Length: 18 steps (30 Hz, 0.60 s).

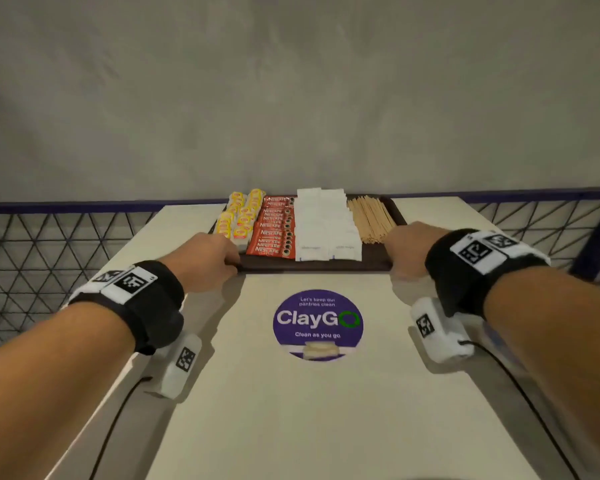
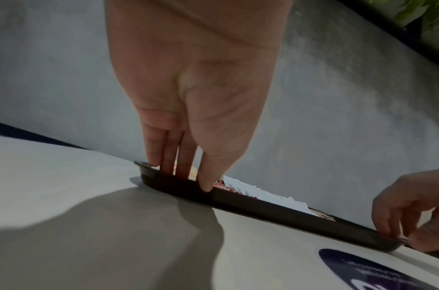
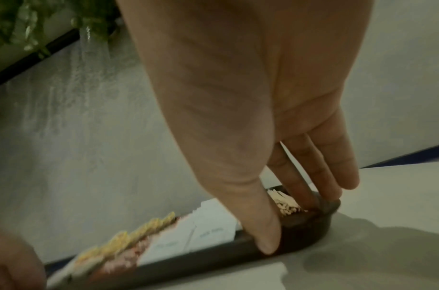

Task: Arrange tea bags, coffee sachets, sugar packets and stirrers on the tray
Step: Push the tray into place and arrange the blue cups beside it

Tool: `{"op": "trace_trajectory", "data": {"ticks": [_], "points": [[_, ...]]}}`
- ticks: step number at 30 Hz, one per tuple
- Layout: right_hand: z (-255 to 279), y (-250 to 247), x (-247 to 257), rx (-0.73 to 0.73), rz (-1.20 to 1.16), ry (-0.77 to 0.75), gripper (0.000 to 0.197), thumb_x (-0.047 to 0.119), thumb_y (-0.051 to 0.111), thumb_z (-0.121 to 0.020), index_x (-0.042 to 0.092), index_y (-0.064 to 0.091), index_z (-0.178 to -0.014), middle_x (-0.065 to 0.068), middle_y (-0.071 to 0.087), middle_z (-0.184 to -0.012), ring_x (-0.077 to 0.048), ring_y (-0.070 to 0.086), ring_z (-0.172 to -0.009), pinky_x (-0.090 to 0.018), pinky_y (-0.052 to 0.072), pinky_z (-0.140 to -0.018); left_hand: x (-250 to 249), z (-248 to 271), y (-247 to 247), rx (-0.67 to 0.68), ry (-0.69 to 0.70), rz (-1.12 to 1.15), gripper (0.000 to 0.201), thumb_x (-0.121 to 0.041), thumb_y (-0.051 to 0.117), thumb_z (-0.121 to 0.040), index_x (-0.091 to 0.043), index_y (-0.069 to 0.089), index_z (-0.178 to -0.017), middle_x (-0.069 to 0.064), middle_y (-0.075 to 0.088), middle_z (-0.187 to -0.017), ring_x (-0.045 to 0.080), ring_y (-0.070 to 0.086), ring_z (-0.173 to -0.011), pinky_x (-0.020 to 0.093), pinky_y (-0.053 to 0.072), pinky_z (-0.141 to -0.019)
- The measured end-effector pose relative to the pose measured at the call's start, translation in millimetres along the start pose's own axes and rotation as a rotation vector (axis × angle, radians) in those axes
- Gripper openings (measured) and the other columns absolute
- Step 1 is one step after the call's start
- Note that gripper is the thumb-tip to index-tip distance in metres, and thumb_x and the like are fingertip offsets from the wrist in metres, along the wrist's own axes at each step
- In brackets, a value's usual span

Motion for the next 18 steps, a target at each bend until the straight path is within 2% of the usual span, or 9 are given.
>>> {"op": "trace_trajectory", "data": {"ticks": [1, 2, 4, 6, 8, 10, 12, 15, 18], "points": [[7.2, -6.3, -2.8, 0.011, -0.034, -0.019, 0.020, 0.028, 0.062, -0.098, 0.009, 0.065, -0.105, -0.001, 0.058, -0.081, -0.014, 0.055, -0.071, -0.021, 0.043, -0.061, -0.3, 4.1, -3.0, 0.001, -0.006, -0.018, 0.022, -0.022, 0.060, -0.097, -0.024, 0.076, -0.111, 0.004, 0.072, -0.105, 0.023, 0.061, -0.094, 0.031, 0.047, -0.079], [15.4, -13.7, -7.1, 0.007, -0.069, -0.041, 0.025, 0.033, 0.062, -0.098, 0.010, 0.065, -0.108, -0.002, 0.062, -0.090, -0.016, 0.058, -0.078, -0.023, 0.044, -0.065, -1.7, 9.4, -7.3, -0.005, -0.005, -0.040, 0.020, -0.025, 0.061, -0.095, -0.025, 0.075, -0.110, 0.004, 0.072, -0.104, 0.023, 0.061, -0.092, 0.031, 0.047, -0.078], [36.3, -32.8, -20.3, -0.036, -0.179, -0.072, 0.036, 0.040, 0.063, -0.097, 0.011, 0.066, -0.117, -0.006, 0.066, -0.113, -0.023, 0.062, -0.099, -0.030, 0.049, -0.081, -8.1, 21.3, -21.8, -0.027, 0.021, -0.093, 0.020, -0.029, 0.063, -0.094, -0.026, 0.075, -0.110, 0.004, 0.072, -0.107, 0.024, 0.061, -0.093, 0.033, 0.051, -0.081], [65.5, -51.2, -40.5, -0.080, -0.368, -0.081, 0.033, 0.042, 0.067, -0.094, 0.016, 0.068, -0.114, -0.005, 0.067, -0.111, -0.025, 0.065, -0.100, -0.036, 0.056, -0.086, -27.0, 36.8, -44.5, -0.062, 0.064, -0.098, 0.021, -0.031, 0.064, -0.096, -0.026, 0.075, -0.113, 0.004, 0.073, -0.113, 0.024, 0.062, -0.097, 0.034, 0.052, -0.084], [99.3, -61.6, -64.3, -0.090, -0.471, -0.086, 0.024, 0.039, 0.068, -0.094, 0.021, 0.068, -0.110, -0.002, 0.068, -0.103, -0.021, 0.067, -0.095, -0.033, 0.059, -0.082, -59.6, 55.1, -71.3, -0.107, 0.128, -0.076, 0.018, -0.030, 0.064, -0.097, -0.023, 0.076, -0.110, 0.004, 0.073, -0.113, 0.025, 0.063, -0.097, 0.035, 0.052, -0.084], [130.6, -64.2, -92.0, -0.090, -0.441, -0.075, 0.018, 0.036, 0.068, -0.095, 0.025, 0.068, -0.109, 0.001, 0.069, -0.102, -0.017, 0.068, -0.092, -0.033, 0.058, -0.080, -101.2, 75.5, -94.6, -0.157, 0.210, -0.076, 0.016, -0.027, 0.063, -0.098, -0.021, 0.075, -0.105, 0.003, 0.074, -0.108, 0.026, 0.065, -0.094, 0.035, 0.052, -0.080], [161.3, -58.4, -117.5, -0.062, -0.340, -0.036, 0.015, 0.038, 0.069, -0.093, 0.030, 0.067, -0.106, 0.003, 0.069, -0.103, -0.016, 0.069, -0.089, -0.033, 0.057, -0.082, -147.8, 96.3, -110.2, -0.192, 0.325, -0.084, 0.014, -0.027, 0.063, -0.098, -0.022, 0.073, -0.106, 0.000, 0.074, -0.106, 0.021, 0.062, -0.087, 0.031, 0.047, -0.075], [205.1, -36.3, -148.1, 0.007, -0.211, -0.010, 0.020, 0.039, 0.072, -0.089, 0.034, 0.067, -0.108, 0.009, 0.067, -0.107, -0.015, 0.065, -0.098, -0.036, 0.053, -0.093, -216.7, 123.2, -115.5, -0.191, 0.520, -0.062, 0.018, -0.029, 0.063, -0.097, -0.022, 0.073, -0.110, -0.002, 0.072, -0.106, 0.020, 0.064, -0.091, 0.034, 0.051, -0.080], [246.2, -1.4, -162.1, 0.068, -0.184, -0.032, 0.034, 0.030, 0.073, -0.085, 0.037, 0.063, -0.116, 0.011, 0.063, -0.110, -0.012, 0.060, -0.102, -0.035, 0.050, -0.096, -276.1, 139.5, -99.8, -0.173, 0.682, -0.068, 0.021, -0.026, 0.059, -0.099, -0.021, 0.069, -0.116, -0.003, 0.067, -0.105, 0.019, 0.061, -0.097, 0.033, 0.049, -0.085]]}}
Point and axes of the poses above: each hand's wrist, its own z-axis away from the middle knuckle, its own y-axis out of the palm, x = y × z, the point moved 3 cm from there along -z, towards the middle knuckle
